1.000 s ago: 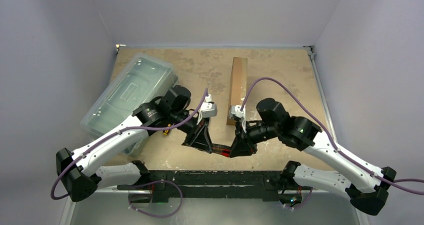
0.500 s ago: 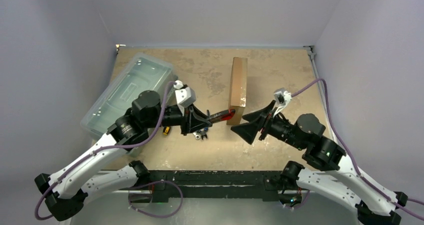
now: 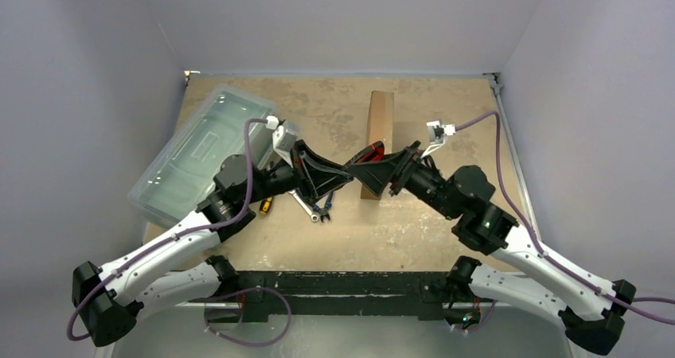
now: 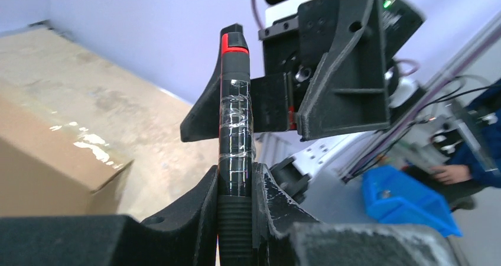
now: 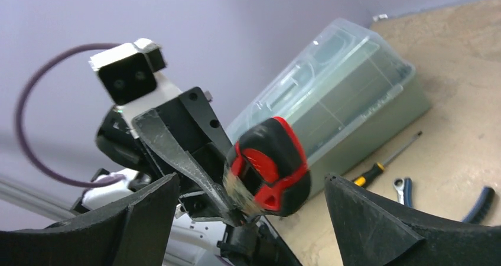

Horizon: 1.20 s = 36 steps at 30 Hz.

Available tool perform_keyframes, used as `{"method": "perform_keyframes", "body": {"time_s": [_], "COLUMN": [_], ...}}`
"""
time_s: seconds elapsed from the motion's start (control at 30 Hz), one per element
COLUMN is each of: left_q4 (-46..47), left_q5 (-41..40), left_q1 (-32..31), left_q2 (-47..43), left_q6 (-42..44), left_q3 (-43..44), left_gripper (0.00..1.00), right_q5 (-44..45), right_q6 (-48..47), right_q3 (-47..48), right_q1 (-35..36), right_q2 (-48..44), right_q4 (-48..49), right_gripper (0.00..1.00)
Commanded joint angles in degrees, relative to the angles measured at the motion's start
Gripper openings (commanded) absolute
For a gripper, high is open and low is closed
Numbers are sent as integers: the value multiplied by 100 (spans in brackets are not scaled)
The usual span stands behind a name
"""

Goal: Unpack the express box

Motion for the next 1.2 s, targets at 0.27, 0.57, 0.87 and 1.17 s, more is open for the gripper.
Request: {"method": "perform_keyframes", "body": {"time_s": [0.27, 0.57, 0.87, 1.17], "left_q4": [3371, 3909, 4074, 4063], "left_q5": [547, 605, 632, 639], "left_q1": [-20, -27, -25, -26], "left_q2": [424, 608, 724, 761], "left_q6": [-2555, -2883, -2904, -2877], "left_q3": [-636, -726, -697, -709], "left_gripper": [0, 0, 0, 0], "right_q5": [-669, -807, -776, -473], "right_q6": [-343, -198, -287, -273], "right_q3": [-260, -285, -264, -280], "right_q1": [13, 13, 13, 13], "right_q2": [-328, -84, 155, 333], "right_q4": [2231, 2558, 2723, 2598], "right_gripper": [56, 55, 50, 0]}}
